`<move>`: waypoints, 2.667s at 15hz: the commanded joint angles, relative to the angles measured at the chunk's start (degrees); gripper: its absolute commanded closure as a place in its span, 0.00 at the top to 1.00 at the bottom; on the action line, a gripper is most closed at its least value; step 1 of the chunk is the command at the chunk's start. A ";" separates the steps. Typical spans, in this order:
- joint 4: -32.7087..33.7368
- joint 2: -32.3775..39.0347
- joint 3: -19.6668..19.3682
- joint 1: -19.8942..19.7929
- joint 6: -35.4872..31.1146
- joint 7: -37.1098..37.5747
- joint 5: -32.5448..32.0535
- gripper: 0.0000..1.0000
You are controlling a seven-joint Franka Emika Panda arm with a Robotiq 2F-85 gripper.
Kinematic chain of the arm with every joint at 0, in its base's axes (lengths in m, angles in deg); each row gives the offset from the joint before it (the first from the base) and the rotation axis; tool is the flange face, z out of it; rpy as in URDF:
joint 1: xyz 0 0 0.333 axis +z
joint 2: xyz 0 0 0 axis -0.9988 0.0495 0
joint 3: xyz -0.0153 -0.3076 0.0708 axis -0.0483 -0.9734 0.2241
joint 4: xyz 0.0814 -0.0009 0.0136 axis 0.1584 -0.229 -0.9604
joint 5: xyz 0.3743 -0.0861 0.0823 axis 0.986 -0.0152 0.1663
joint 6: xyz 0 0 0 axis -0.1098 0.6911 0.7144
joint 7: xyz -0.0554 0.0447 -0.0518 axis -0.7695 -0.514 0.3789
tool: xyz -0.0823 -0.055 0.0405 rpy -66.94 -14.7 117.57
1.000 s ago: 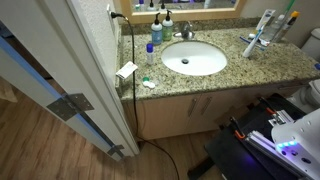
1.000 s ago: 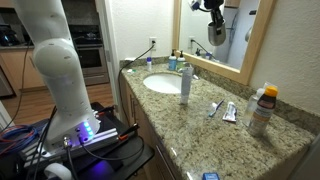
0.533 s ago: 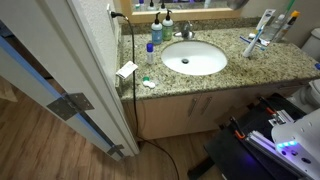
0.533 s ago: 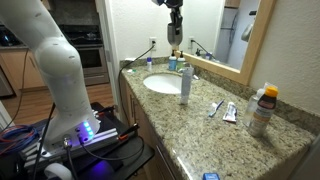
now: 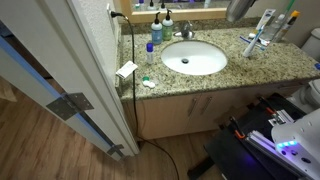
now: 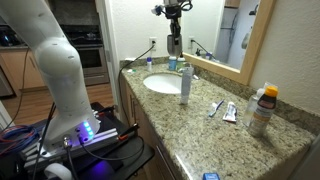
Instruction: Place the cup in the sink then open the tap
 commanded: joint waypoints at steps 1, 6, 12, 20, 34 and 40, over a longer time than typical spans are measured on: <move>1.91 10.41 2.21 -0.49 -0.11 6.86 -4.29 0.02; 6.44 21.11 0.75 1.89 1.88 11.51 -1.89 0.02; 7.25 25.42 0.14 2.92 0.45 14.38 -1.99 0.02; 10.27 35.40 -1.23 3.87 0.25 20.45 9.69 0.07; 20.72 49.59 -1.27 7.31 -11.29 35.22 13.90 0.02; 19.27 49.07 -2.10 8.30 -11.24 35.22 12.29 0.02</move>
